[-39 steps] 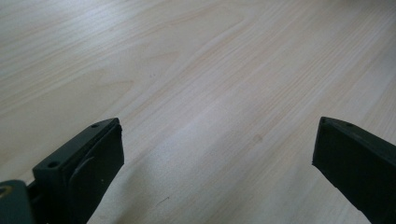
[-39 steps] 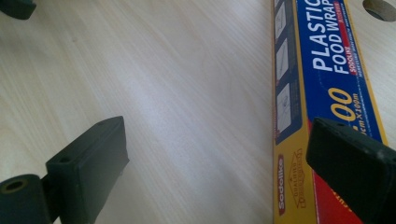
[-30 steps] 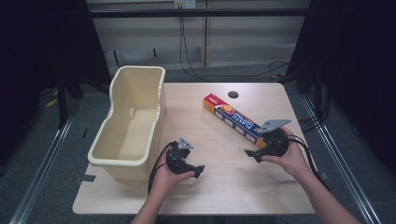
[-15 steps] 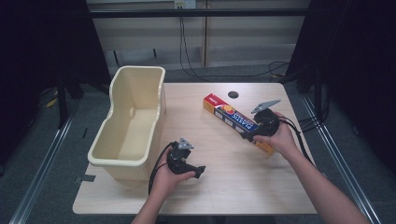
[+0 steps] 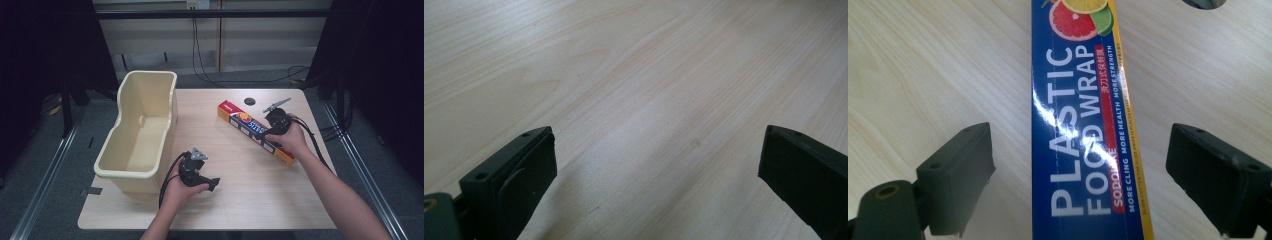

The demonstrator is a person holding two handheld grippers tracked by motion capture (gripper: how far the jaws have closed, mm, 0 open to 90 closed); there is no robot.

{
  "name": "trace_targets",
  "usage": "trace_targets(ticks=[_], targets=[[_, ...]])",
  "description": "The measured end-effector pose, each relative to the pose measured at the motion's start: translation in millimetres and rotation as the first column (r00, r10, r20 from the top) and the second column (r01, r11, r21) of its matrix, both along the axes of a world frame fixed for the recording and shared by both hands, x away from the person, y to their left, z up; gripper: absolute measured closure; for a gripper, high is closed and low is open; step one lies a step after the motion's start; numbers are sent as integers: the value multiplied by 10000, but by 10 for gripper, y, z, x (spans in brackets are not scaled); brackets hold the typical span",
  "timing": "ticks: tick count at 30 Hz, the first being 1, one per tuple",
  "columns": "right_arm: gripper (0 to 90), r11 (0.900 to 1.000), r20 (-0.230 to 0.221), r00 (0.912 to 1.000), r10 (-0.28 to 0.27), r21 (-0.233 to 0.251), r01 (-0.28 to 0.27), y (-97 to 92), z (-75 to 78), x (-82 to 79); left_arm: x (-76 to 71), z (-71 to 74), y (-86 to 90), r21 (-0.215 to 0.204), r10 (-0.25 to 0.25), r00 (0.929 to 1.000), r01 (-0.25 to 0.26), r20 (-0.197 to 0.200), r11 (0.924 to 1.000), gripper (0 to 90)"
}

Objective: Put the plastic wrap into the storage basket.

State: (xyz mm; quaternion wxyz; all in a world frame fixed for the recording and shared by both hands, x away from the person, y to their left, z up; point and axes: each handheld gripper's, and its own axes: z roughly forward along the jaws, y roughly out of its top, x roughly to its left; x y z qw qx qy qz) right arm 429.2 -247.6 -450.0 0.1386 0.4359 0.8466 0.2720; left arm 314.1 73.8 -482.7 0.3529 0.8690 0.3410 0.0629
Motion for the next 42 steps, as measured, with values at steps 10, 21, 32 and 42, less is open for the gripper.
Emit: trace_targets(ticks=[10,21,32,42], targets=[[140,9997,-294,9996,-54,-223,47,56,-138,151,-3,-21,-14,-37,38,10000,-38,34,10000,18],[238,9983,-660,9978,-94,-581,56,61,-256,182,18,-11,11,29,43,10000,-43,-37,10000,21],[417,9945,-649,9970,421,-935,-481,100,-267,155,5,3,16,-86,138,9999,-138,-6,9999,23],[419,9869,-601,9871,1482,-560,-1515,28,-128,4,5,66,22,-469,16,9999,-23,-166,9989,27]])
